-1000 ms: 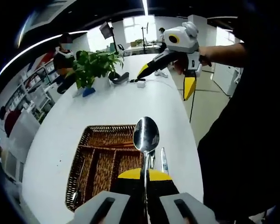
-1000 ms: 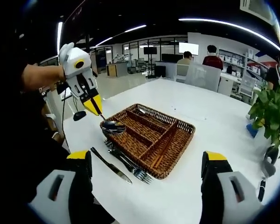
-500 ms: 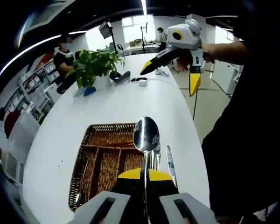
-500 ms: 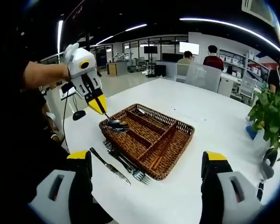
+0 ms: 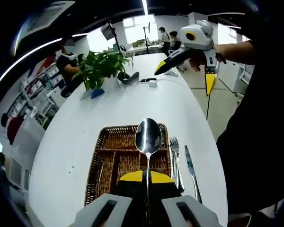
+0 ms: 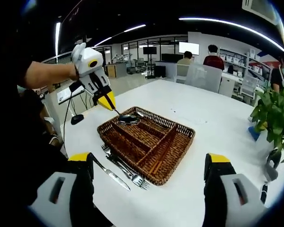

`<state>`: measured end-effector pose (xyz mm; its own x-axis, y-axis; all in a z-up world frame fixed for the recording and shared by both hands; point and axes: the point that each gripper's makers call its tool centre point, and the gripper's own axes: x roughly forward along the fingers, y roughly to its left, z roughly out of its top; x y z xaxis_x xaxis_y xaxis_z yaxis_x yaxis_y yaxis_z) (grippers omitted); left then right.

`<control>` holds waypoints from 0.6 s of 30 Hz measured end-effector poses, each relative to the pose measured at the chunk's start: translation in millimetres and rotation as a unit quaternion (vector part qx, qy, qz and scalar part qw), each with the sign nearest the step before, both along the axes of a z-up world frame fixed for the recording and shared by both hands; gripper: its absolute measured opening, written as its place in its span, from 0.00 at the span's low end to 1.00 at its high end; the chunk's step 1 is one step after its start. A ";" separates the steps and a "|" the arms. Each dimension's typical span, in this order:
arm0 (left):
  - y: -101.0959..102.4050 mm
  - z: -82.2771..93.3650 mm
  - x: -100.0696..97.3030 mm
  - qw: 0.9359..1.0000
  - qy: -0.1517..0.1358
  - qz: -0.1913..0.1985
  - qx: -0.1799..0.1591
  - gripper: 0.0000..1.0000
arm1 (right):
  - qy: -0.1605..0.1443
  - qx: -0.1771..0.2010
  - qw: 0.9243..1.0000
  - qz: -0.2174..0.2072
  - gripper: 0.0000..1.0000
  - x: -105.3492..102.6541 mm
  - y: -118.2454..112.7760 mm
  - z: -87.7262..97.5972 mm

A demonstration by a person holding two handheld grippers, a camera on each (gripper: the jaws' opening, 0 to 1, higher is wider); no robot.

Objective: Arrange the knives, forks, and spoons in their matching storage slots by inserting each utensil handle-first until every utensil is classified and aligned in the correct compartment

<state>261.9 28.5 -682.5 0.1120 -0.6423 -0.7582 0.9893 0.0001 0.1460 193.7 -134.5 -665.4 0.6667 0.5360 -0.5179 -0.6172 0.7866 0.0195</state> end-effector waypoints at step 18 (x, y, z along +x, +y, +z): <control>6.6 0.3 63.2 1.000 -0.021 0.008 0.009 0.00 | -0.007 0.011 0.999 -0.030 0.99 10.2 -1.8 14.0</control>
